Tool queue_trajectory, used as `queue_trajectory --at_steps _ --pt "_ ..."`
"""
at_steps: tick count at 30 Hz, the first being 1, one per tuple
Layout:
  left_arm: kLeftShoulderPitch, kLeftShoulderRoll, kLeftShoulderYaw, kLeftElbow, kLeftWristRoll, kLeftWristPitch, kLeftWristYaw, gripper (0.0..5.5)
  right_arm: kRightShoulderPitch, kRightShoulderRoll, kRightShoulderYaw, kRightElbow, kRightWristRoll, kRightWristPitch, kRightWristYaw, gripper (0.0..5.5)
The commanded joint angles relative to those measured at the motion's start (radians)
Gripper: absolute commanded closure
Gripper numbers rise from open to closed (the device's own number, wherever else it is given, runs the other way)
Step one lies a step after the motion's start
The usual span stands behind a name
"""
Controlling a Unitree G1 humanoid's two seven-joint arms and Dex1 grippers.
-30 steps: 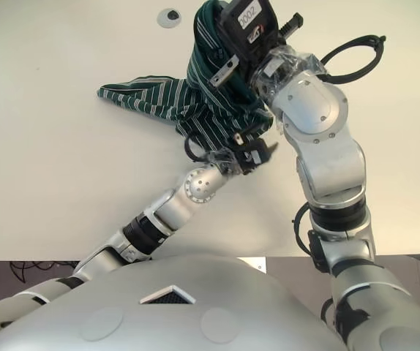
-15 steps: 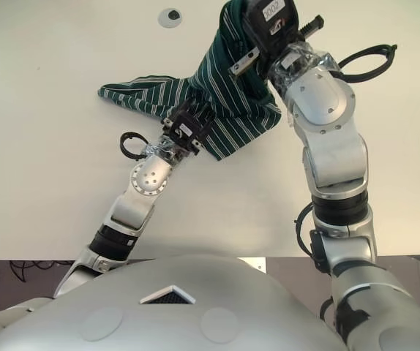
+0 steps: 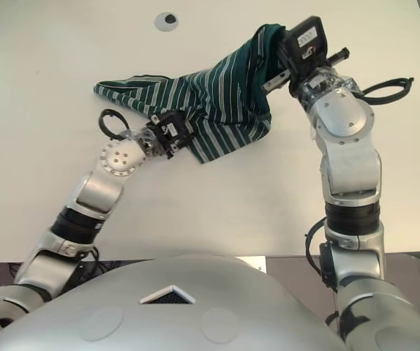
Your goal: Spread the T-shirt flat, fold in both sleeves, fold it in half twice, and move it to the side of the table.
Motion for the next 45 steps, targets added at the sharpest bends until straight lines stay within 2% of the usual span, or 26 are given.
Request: queue_trajectory --at_steps 1,7,11,14,17,20,22,27,32,33,39,45 --pt "-0.021 0.293 0.056 0.095 0.09 -0.1 -0.13 2.91 0.11 -0.129 -0.041 0.097 -0.028 -0.104 0.091 5.45" --pt "-0.126 0.396 0.115 0.218 0.049 -0.33 -0.223 2.91 0.282 -0.242 -0.018 0.12 -0.079 -0.284 0.19 5.45" --pt "-0.152 0.337 0.177 0.169 -0.112 -0.411 -0.293 2.91 0.395 -0.268 -0.002 0.049 -0.113 -0.372 0.226 5.45" --pt "-0.144 0.276 0.201 0.1 -0.225 -0.386 -0.327 2.43 0.429 -0.267 0.005 0.01 -0.125 -0.383 0.233 5.45" --pt "-0.091 0.174 0.153 -0.036 -0.298 -0.343 -0.325 1.84 0.443 -0.261 0.006 -0.013 -0.131 -0.378 0.246 5.45" --pt "-0.05 0.02 0.003 -0.119 -0.266 -0.31 -0.292 1.4 0.442 -0.254 0.002 -0.013 -0.126 -0.357 0.249 5.45" --pt "-0.04 -0.04 -0.071 -0.116 -0.219 -0.302 -0.277 1.34 0.44 -0.25 0.001 -0.013 -0.125 -0.346 0.251 5.45" --pt "-0.019 -0.173 -0.194 -0.049 -0.115 -0.287 -0.198 1.34 0.426 -0.233 0.011 -0.019 -0.123 -0.311 0.249 5.45" --pt "-0.032 -0.285 -0.18 0.065 -0.083 -0.279 -0.074 1.34 0.422 -0.222 0.033 -0.025 -0.127 -0.292 0.246 5.45" --pt "-0.036 -0.298 -0.175 0.089 -0.073 -0.277 -0.052 1.51 0.421 -0.221 0.036 -0.028 -0.127 -0.288 0.245 5.45" --pt "-0.057 -0.335 -0.169 0.2 -0.032 -0.235 0.005 2.41 0.421 -0.208 0.054 -0.031 -0.136 -0.276 0.246 5.45" --pt "-0.054 -0.335 -0.184 0.229 -0.019 -0.21 -0.028 2.44 0.409 -0.206 0.051 -0.027 -0.137 -0.259 0.243 5.45"
